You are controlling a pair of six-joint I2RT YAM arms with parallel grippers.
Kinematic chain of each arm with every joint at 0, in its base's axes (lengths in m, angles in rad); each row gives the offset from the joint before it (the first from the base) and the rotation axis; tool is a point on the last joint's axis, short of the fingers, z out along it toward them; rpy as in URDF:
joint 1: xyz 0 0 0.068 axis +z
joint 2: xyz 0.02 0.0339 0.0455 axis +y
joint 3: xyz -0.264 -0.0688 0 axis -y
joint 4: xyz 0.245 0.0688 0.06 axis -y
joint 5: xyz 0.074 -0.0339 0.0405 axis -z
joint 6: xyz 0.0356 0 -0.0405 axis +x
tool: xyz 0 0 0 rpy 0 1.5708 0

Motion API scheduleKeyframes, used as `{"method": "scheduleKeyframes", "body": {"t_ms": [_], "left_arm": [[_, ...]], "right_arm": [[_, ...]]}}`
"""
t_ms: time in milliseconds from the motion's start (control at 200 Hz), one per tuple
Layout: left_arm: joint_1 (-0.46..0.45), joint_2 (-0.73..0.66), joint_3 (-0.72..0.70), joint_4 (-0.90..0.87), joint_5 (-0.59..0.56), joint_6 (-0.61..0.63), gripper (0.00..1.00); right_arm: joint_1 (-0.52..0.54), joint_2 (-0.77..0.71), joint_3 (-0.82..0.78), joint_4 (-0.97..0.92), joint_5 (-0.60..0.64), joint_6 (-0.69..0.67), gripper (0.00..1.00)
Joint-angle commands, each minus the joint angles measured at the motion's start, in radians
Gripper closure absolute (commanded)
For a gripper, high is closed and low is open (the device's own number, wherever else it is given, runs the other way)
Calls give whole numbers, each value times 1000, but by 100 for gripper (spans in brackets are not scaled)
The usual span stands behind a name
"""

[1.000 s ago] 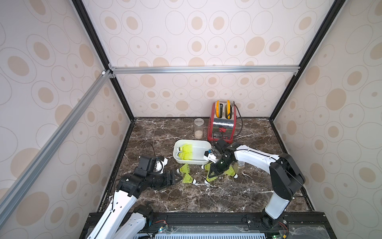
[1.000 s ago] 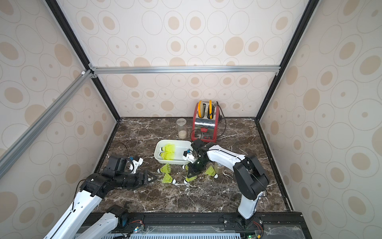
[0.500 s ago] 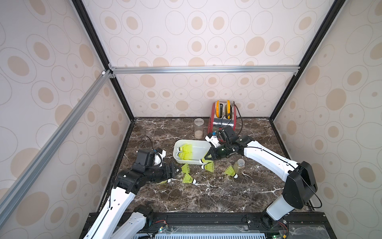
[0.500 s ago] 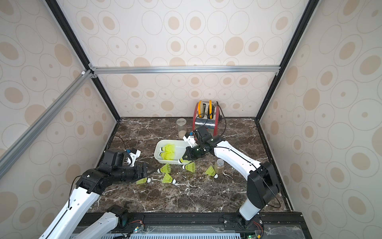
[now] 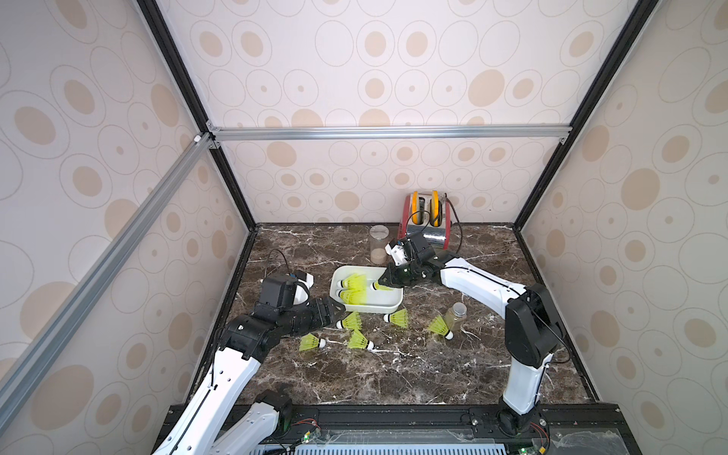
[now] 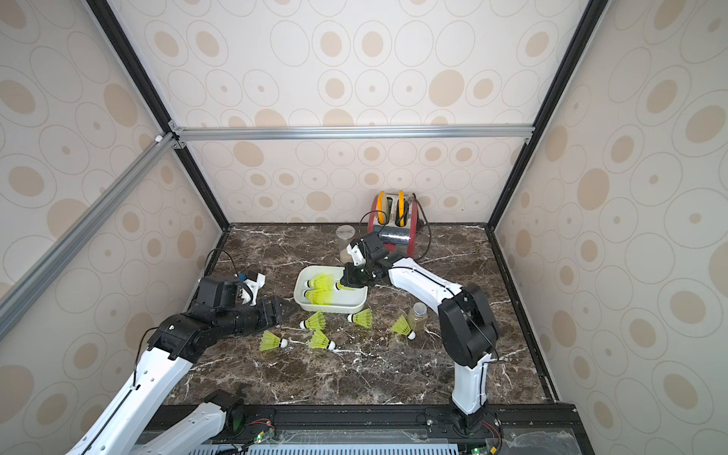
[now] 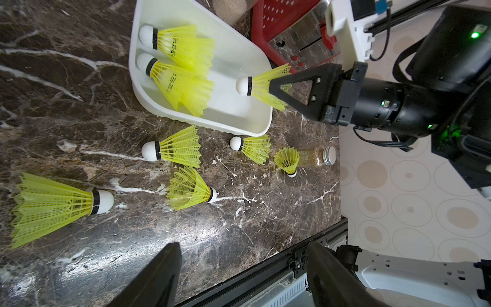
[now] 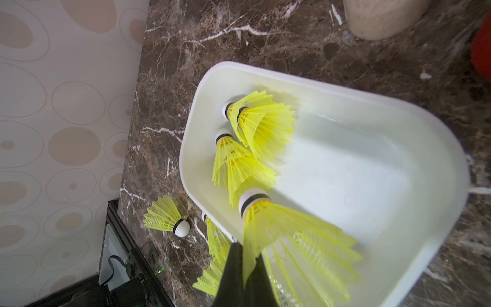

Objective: Put the shuttlecocks into the storage box
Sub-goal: Place the shuttlecock in the storage box.

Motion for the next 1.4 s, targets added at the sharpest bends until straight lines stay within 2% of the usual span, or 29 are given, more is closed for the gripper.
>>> {"method": "scheduleKeyframes", "body": {"t_ms": [0, 361, 906, 1392], "left_arm": [[-4, 15, 28, 44, -8, -16, 23], [-3, 72, 32, 93, 4, -32, 23], [-4, 77, 15, 102, 30, -40, 23], [-4, 84, 18, 99, 32, -38, 23]], "right_arm": [[-7, 46, 37, 36, 19, 38, 100], [-30, 163, 50, 176, -75, 108, 100], [-41, 286, 105, 338, -189, 234, 100], [-42, 339, 111, 393, -224, 299, 100]]}}
